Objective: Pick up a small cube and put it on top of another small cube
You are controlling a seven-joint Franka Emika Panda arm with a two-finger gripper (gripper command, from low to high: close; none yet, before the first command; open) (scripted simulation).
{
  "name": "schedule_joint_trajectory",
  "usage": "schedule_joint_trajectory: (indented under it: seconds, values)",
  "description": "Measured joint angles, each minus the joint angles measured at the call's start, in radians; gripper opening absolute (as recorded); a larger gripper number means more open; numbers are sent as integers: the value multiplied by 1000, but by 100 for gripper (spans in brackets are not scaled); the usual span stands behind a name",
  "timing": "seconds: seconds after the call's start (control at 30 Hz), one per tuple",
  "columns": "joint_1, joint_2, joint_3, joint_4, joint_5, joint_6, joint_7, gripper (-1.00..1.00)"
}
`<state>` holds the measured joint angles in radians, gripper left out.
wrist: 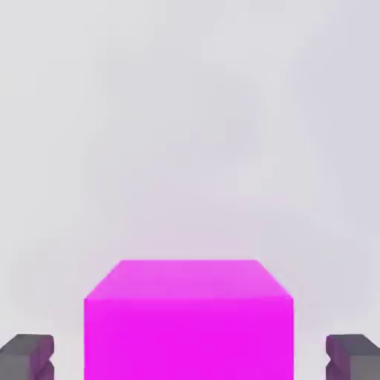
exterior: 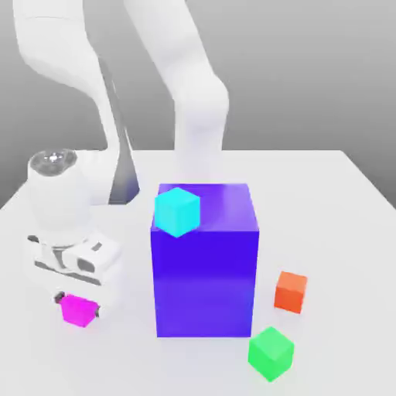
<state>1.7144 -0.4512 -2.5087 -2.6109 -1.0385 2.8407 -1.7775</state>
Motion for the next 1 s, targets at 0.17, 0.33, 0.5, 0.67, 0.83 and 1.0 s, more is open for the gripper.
schedule_joint_trajectory:
  seconds: [0.17,0.33,0.5,0.67,0.83,1.0]
  values:
    - [-19,12,23,-5,25,-5,-19,-100]
    - [-160,101,200,-48,207,-33,-155,-100]
    - [-335,185,407,-91,377,-69,-285,-100]
    - [-398,248,571,-66,448,-76,-352,-100]
    - [-413,298,723,-12,471,-77,-395,-100]
    - [-274,265,848,61,416,-151,-528,-100]
